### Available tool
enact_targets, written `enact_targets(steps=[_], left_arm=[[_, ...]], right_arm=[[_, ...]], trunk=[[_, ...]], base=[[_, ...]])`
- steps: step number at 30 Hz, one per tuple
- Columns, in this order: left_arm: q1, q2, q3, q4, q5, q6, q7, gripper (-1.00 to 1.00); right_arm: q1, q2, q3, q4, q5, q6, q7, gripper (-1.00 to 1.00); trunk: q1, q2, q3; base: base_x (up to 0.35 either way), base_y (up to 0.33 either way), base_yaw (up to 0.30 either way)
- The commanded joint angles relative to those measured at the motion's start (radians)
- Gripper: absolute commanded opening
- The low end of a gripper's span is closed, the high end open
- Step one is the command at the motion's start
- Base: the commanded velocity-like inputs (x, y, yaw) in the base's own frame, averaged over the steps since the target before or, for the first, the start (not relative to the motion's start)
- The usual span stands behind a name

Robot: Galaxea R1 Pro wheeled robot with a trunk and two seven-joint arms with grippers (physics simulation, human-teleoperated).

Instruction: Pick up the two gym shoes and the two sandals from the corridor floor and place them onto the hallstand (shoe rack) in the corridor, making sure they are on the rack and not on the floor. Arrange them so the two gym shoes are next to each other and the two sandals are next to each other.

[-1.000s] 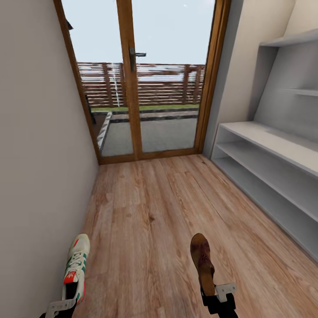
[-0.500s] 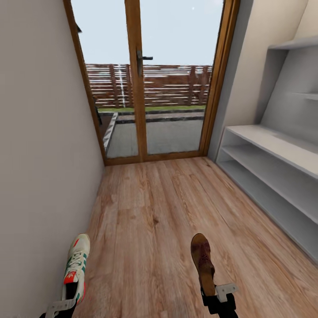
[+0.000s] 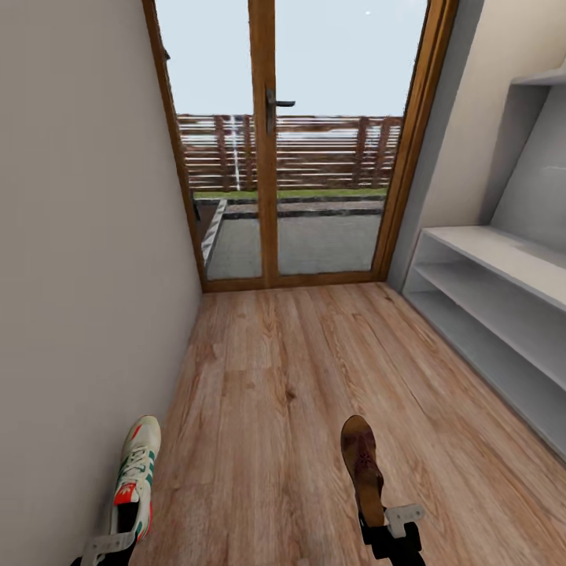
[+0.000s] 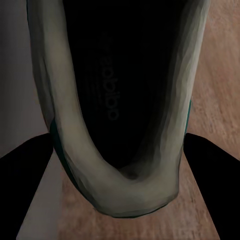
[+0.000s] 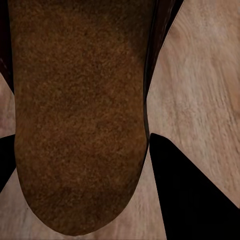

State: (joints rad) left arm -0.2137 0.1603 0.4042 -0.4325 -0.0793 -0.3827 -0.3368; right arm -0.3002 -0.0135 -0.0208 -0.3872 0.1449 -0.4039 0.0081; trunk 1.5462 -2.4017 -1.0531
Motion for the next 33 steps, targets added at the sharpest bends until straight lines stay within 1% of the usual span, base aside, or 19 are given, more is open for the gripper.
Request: enact_targets(steps=[1,5,14,17,33], left_arm=[[-0.001,-0.001,0.008,0.001,-0.008,-0.004,-0.007,-1.0],[-0.001,-0.001,0.008,0.001,-0.008,-0.004,-0.007,-1.0],[-0.001,-0.001,0.008,0.0,-0.008,-0.004,-0.007,-1.0],[-0.001,-0.001,0.008,0.0,-0.008,-0.004,-0.007,-1.0],[-0.001,-0.001,0.008,0.0,-0.008,-0.004,-0.007,-1.0]], right_arm=[[0.0,0.0,-0.002,0.001,0.004,-0.003,0.001,-1.0],[0.0,0.0,-0.002,0.0,0.004,-0.003,0.001,-1.0],[0.0,-0.001,-0.003,-0.001,0.004,-0.003,0.002,-1.0],[0.0,-0.002,-0.004,-0.001,0.004,-0.003,0.003,-1.0],[0.0,-0.003,-0.004,-0.002,0.004,-0.003,0.003,-1.0]], trunk=[[0.0,0.0,-0.001],[0.0,0.0,-0.001],[0.0,0.0,-0.001],[0.0,0.0,-0.001],[0.0,0.0,-0.001]], base=[[0.212,0.109,0.005],[0.192,0.105,0.002],[0.039,0.017,0.0],[0.154,0.001,0.0],[0.317,0.0,0.0]])
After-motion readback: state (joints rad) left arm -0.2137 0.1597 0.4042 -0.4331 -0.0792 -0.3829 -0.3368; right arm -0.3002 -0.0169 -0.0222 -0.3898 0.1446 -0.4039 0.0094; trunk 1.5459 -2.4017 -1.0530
